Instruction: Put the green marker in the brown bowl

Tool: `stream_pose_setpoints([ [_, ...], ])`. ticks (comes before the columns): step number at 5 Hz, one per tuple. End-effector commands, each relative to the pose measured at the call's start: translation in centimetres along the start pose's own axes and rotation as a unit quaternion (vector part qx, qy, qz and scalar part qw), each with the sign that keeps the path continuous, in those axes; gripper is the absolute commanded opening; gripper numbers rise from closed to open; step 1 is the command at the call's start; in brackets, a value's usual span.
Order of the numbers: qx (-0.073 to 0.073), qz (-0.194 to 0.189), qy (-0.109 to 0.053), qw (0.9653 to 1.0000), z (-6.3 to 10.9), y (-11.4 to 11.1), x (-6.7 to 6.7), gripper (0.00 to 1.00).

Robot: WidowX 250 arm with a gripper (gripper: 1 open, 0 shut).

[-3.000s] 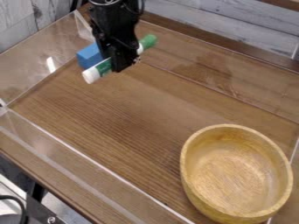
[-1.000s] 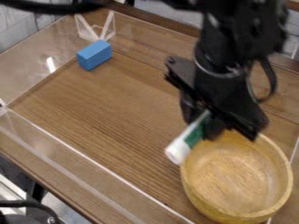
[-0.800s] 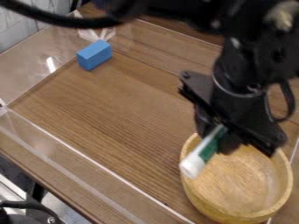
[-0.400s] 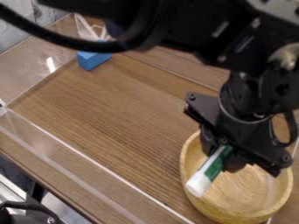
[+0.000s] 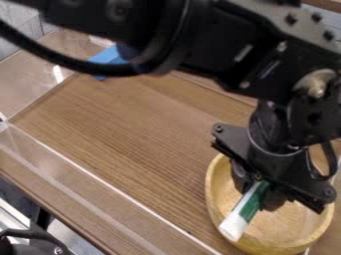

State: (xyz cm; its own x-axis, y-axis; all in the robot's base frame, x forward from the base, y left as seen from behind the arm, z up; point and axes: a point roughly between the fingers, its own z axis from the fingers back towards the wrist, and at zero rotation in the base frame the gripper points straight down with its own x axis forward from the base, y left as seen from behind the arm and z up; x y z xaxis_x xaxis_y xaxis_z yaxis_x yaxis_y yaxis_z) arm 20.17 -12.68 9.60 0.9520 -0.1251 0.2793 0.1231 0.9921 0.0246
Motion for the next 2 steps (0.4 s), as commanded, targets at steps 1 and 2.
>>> stream_pose_setpoints([
  [1, -0.020, 0.014, -0.016, 0.9996, 0.51, -0.04, 0.78, 0.00],
  [2, -0.026, 0.019, -0.017, 0.9994, 0.47, 0.21, 0.89, 0.00],
])
